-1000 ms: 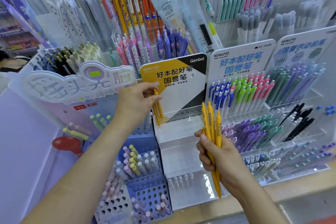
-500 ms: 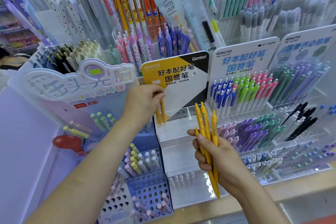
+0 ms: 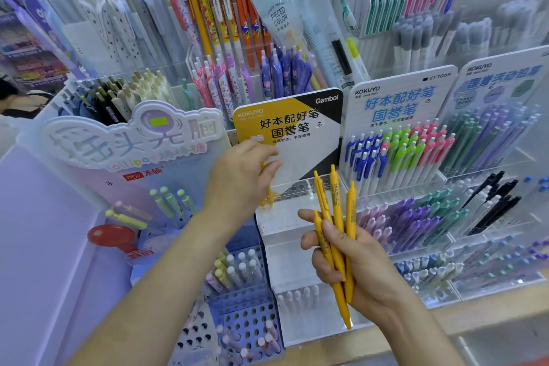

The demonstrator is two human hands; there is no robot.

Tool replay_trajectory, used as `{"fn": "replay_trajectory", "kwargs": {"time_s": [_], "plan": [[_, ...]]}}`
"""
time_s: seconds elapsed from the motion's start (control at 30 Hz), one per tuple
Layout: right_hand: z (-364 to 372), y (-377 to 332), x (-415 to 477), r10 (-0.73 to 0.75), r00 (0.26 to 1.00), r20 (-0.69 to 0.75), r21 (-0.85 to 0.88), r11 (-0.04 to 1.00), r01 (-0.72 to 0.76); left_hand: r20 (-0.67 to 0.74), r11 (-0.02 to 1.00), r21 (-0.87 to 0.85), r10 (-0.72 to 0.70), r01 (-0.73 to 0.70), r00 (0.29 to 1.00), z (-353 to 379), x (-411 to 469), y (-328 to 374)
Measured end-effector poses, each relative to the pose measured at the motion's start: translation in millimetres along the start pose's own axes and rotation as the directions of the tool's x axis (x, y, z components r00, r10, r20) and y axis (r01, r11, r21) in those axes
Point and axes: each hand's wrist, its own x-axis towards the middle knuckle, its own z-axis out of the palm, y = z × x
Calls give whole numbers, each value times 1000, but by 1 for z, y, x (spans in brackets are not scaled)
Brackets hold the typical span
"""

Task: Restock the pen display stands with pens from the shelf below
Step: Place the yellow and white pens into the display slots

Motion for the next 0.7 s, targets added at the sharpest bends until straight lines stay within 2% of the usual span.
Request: {"fn": "replay_trajectory", "kwargs": {"time_s": [0.03, 0.07, 0.13, 0.17, 0.2, 0.27, 0.3, 0.4, 0.5, 0.6, 0.7], "plan": [[1, -1, -1, -20, 1000, -9, -26, 999, 20, 14, 993, -106, -55, 56, 998, -4, -6, 12], [2, -3, -1, -37, 999, -13, -49, 998, 37, 121, 960, -233, -130, 156, 984, -7, -13, 23], [4, -5, -3, -65, 998, -14, -99, 993, 64, 473, 808, -418, -196, 415, 859, -9, -25, 45], [5, -6, -4, -75, 997, -20, -122, 990, 72, 570, 715, -481, -185, 507, 801, -9, -31, 52], [5, -7, -4, -81, 996, -27, -139, 987, 76, 609, 627, -532, -183, 569, 772, -8, -35, 55], [6, -7, -5, -90, 996, -24, -174, 981, 84, 630, 498, -599, -190, 627, 753, -8, -38, 56], [6, -7, -5, -91, 996, -15, -200, 976, 86, 625, 484, -608, -196, 629, 755, -9, -37, 55], [0, -7, -7, -71, 997, -5, -320, 945, 66, 548, 517, -607, -277, 603, 789, -17, -31, 47], [-6, -2, -7, -86, 995, -60, -436, 899, 51, 472, 445, -647, -404, 619, 784, -23, -22, 39], [-6, 6, -2, -209, 973, -100, -561, 819, 119, 468, 414, -656, -434, 631, 770, -24, -22, 39], [-4, 10, 2, -314, 942, -117, -608, 773, 182, 433, 454, -655, -429, 604, 792, -28, -17, 43]]}}
